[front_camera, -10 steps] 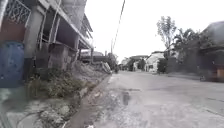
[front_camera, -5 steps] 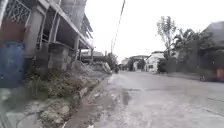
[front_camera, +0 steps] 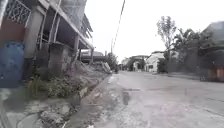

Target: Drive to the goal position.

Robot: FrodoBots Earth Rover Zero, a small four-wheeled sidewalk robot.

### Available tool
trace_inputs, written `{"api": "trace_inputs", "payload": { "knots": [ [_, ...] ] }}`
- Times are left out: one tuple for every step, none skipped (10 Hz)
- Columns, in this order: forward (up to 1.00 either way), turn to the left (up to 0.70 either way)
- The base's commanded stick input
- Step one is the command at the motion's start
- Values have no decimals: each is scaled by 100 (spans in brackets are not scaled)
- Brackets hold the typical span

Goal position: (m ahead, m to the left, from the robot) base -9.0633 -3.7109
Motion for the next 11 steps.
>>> {"api": "trace_inputs", "payload": {
  "knots": [
    [6,-13],
    [5,-10],
    [5,-10],
    [6,-12],
    [5,-10],
    [5,-10],
    [5,-11],
    [6,-11],
    [6,-12],
    [6,-12],
    [6,-12]
  ]
}}
